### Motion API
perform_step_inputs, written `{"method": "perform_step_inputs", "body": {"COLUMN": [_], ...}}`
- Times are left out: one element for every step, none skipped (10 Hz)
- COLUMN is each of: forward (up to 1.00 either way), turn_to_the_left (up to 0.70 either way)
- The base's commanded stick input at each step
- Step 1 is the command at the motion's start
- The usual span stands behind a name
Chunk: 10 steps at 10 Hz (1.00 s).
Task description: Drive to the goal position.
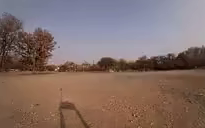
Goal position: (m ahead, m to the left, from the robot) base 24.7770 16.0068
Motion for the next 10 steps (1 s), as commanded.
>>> {"method": "perform_step_inputs", "body": {"forward": [0.70, 0.70, 0.70, 0.70, 0.70, 0.70, 0.70, 0.70, 0.70, 0.70], "turn_to_the_left": [0.00, 0.00, 0.00, 0.00, 0.00, 0.00, 0.00, 0.00, 0.00, 0.00]}}
